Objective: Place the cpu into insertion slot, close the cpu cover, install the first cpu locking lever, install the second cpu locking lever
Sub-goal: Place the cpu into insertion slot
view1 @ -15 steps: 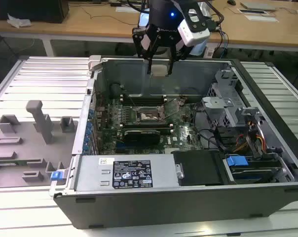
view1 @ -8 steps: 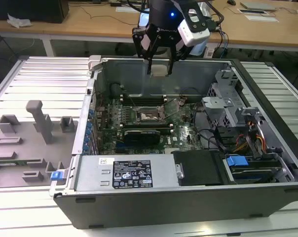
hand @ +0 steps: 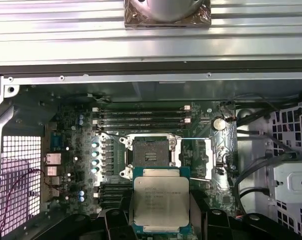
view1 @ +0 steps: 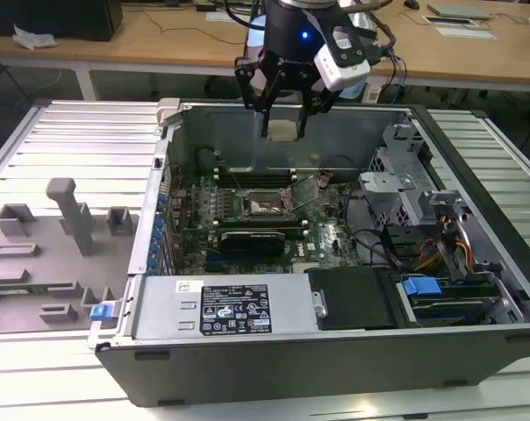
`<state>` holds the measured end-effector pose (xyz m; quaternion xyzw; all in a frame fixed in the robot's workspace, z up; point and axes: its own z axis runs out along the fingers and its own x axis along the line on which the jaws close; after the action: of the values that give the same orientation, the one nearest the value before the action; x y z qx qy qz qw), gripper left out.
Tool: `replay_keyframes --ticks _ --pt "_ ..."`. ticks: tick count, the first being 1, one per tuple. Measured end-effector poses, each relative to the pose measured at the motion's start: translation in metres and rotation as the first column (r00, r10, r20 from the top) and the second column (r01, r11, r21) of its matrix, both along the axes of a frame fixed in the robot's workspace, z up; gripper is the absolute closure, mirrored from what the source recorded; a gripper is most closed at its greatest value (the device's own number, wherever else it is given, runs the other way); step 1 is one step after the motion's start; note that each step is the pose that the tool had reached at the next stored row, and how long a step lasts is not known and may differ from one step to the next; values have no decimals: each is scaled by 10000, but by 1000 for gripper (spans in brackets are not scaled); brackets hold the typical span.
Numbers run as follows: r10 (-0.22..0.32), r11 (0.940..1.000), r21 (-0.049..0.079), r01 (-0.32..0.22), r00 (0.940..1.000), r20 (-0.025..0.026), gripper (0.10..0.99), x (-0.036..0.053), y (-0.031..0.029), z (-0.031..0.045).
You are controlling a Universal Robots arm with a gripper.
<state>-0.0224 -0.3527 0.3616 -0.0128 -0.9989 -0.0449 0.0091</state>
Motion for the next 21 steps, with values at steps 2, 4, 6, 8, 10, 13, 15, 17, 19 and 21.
replay_keyframes --ticks 2,4,6,8,10,13,15,17,19,21 --pt "0 10000 1 0 10000 0 553 -2 0 -23" --pt "1 10000 -1 -1 10000 -1 553 -5 0 -49" --pt "1 10000 -1 -1 10000 -1 553 -7 0 -72" --pt "1 10000 0 -1 10000 0 553 -9 0 -128" --pt "1 10000 0 -1 10000 -1 553 -9 0 -161" --pt "1 10000 -1 -1 10000 -1 553 -11 0 -247" --pt "0 10000 0 0 10000 -1 553 -12 0 -306" --pt "0 10000 0 0 10000 0 553 -13 0 -333" --pt "0 10000 -1 0 10000 -1 553 -16 0 -358" --pt "1 10000 -1 -1 10000 -1 553 -20 0 -408"
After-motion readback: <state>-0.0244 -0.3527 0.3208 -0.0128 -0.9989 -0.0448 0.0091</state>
